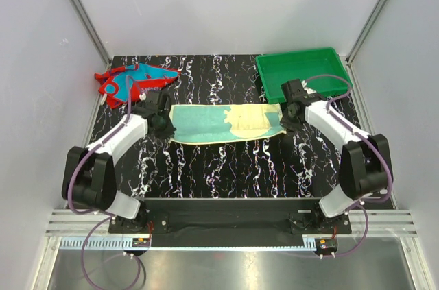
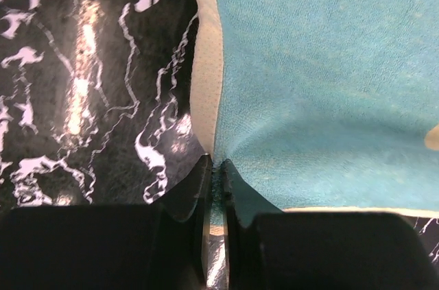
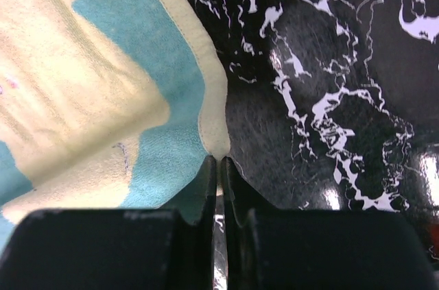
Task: Roll the towels
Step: Fold the towel
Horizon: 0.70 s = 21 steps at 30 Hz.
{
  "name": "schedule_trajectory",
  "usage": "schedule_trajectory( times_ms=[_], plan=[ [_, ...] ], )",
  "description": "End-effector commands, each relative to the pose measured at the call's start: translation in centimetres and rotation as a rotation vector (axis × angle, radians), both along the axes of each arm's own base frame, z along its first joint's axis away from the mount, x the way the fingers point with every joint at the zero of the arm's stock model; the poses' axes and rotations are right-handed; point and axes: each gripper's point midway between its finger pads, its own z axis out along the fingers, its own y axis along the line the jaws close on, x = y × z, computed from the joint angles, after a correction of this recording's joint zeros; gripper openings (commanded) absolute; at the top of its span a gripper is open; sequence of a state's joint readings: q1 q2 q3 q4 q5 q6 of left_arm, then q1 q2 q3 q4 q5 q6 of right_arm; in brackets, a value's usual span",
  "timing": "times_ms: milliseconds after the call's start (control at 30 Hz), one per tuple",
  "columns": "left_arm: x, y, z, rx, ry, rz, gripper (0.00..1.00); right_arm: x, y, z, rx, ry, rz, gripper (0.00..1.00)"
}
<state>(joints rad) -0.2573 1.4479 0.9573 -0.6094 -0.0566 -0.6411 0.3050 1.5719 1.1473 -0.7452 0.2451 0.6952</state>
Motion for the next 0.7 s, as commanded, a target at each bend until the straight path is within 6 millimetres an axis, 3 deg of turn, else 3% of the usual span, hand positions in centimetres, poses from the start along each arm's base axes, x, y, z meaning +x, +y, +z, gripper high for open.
schedule_trajectory(
  times_ms=[0,333,667],
  plan=[
    [2.8,-1.1,1.5,-0.033,-0.043,-0.039,0.1,2.8,-0.3,0.7,-0.028,-0.037,0.025,0.0],
    [6.6,0.0,2.2,-0.057,-0.04,-0.001,0.09,7.3,-0.5,2.3,-0.023,-0.062,0.031,0.0],
    [11.9,0.2,1.8,-0.069,-0.002,0.004,0.12,10.3,-0.7,0.1,0.008,-0.023,0.035,0.0]
  ],
)
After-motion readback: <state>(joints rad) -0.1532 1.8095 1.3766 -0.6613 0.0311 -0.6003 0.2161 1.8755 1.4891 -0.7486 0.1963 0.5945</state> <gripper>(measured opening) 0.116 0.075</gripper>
